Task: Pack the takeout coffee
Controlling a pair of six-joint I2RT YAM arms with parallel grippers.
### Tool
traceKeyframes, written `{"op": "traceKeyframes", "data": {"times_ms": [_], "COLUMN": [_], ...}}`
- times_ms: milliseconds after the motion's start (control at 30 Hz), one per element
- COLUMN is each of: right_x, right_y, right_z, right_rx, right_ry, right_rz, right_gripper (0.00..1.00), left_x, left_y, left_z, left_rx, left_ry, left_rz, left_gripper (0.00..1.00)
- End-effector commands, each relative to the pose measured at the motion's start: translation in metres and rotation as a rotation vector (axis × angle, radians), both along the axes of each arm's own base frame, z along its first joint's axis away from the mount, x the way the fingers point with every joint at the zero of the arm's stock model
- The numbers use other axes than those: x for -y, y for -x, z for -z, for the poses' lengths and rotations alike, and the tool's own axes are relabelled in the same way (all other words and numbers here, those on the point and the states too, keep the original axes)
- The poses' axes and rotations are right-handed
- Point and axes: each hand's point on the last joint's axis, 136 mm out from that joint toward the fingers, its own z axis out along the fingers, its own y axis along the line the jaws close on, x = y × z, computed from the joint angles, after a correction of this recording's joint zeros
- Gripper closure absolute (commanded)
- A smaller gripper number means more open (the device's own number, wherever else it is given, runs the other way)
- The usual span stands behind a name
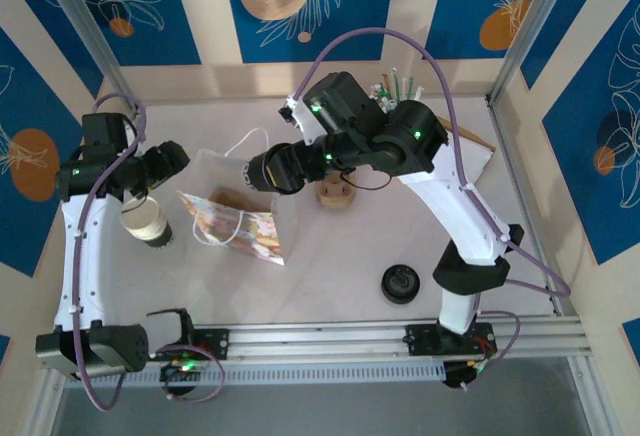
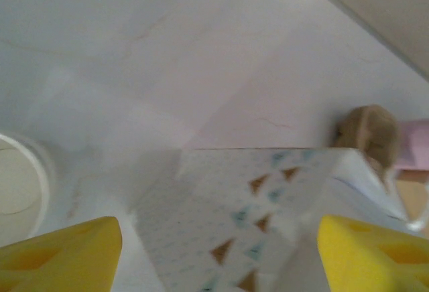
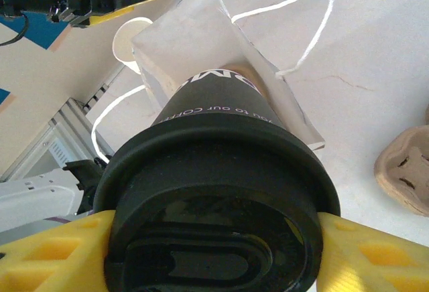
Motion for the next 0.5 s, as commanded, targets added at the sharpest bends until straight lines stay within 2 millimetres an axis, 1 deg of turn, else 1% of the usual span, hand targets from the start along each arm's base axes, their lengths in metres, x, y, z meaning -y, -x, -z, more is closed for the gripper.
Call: {"op": "traceKeyframes", "data": {"times_ms": [0, 67, 167, 300, 467], "right_x": [0.009, 0.009, 0.008, 0.005, 0.001], "right_y": [0.004, 0.004, 0.003, 0.002, 0.002], "right_z": [-0.008, -0.006, -0.003, 0.000, 0.009], "right_rx": [0.006, -0.001, -0.014, -0.031, -0.060], "right_ry": [-0.021, -0.014, -0.012, -0.010, 0.012], "right_rz": [-0.002, 0.000, -0.003, -0.012, -0.019], "right_gripper": [0.39, 0.39, 0.39, 0.39, 0.39], "left_x": [0.027, 0.032, 0.044, 0.067, 0.093], "left_y": [-0.014, -0.023, -0.034, -0.048, -0.059], "left_z": [-0.003, 0.001, 0.002, 0.004, 0.010], "left_rx": [0.051, 0.054, 0.066, 0.068, 0.058], "left_ry": [0.122, 0.148, 0.192, 0.224, 0.238], "left_rz": [0.132, 0.152, 0.194, 0.252, 0.307], "left_gripper": [0.23, 0.23, 0.24, 0.24, 0.24]}}
